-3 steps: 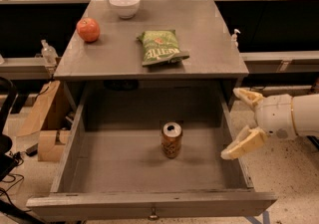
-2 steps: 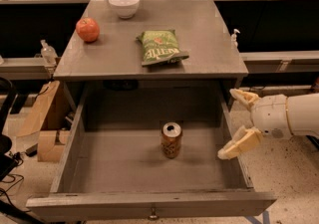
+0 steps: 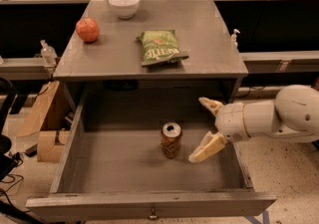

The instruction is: Pick orange can from top drawer and place on counter

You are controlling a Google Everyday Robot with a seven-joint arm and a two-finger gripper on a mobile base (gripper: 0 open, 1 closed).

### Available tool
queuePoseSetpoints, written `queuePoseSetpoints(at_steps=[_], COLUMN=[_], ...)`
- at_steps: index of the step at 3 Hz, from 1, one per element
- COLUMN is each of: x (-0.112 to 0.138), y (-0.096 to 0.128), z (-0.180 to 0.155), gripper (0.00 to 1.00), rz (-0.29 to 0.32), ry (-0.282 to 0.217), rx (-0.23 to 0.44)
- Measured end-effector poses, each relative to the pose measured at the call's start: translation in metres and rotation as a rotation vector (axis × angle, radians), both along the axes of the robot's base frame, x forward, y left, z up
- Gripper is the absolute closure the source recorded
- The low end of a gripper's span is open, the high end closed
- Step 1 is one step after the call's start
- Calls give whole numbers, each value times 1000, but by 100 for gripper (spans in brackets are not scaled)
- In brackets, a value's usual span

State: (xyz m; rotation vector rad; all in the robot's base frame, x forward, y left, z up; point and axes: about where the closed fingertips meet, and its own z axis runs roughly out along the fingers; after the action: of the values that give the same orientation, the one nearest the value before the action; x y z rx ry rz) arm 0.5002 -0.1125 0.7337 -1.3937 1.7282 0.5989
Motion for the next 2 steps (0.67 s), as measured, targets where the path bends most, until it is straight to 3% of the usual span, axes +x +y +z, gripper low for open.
queuePoseSetpoints(at_steps=[2], x=[12], y=[52], z=[-57], gripper=[0], rz=[86], ry=[29], rx=[75])
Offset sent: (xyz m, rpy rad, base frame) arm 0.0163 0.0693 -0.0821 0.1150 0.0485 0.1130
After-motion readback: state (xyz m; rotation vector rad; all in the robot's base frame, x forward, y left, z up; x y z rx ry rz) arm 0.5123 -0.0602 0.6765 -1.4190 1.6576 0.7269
